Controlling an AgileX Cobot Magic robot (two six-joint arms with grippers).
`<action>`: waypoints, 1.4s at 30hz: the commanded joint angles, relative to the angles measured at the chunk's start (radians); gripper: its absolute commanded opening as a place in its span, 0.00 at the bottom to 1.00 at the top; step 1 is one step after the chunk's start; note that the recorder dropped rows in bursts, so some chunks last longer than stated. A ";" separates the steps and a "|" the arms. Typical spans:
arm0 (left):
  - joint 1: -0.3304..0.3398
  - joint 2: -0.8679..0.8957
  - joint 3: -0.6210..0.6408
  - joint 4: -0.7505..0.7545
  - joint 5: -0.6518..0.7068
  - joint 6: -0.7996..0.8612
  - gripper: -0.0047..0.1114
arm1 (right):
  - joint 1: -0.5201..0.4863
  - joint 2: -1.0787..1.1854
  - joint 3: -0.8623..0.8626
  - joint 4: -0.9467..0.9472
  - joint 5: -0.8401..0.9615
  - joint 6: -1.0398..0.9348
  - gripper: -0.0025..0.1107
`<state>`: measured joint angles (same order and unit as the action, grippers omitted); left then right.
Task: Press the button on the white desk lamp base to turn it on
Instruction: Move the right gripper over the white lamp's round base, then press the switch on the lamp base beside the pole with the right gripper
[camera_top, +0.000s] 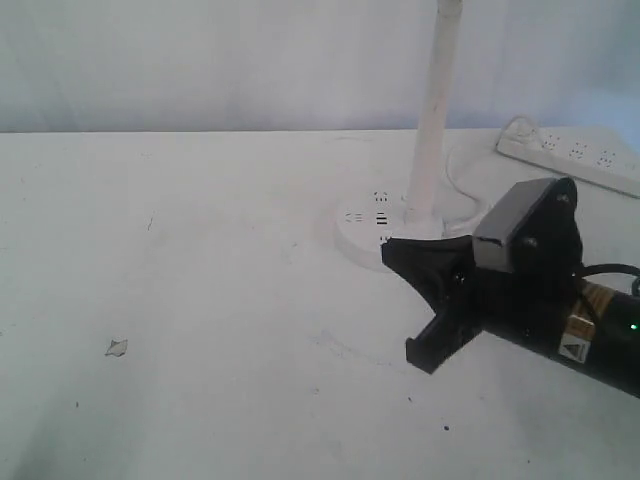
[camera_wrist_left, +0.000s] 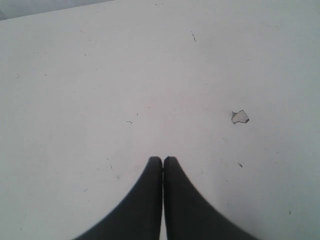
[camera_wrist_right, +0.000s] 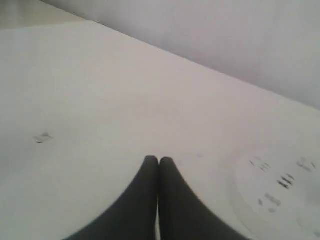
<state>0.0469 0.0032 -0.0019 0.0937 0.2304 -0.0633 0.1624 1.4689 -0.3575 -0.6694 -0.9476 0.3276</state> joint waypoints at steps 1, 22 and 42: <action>0.000 -0.003 0.002 -0.005 0.001 0.000 0.04 | 0.028 0.080 -0.070 0.316 0.210 -0.036 0.02; 0.000 -0.003 0.002 -0.005 0.001 0.000 0.04 | 0.086 0.431 -0.625 0.356 0.853 0.002 0.02; 0.000 -0.003 0.002 -0.005 0.001 0.000 0.04 | 0.086 0.436 -0.669 0.359 0.925 0.021 0.02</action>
<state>0.0469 0.0032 -0.0019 0.0937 0.2304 -0.0633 0.2474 1.9081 -1.0237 -0.3140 -0.0159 0.3444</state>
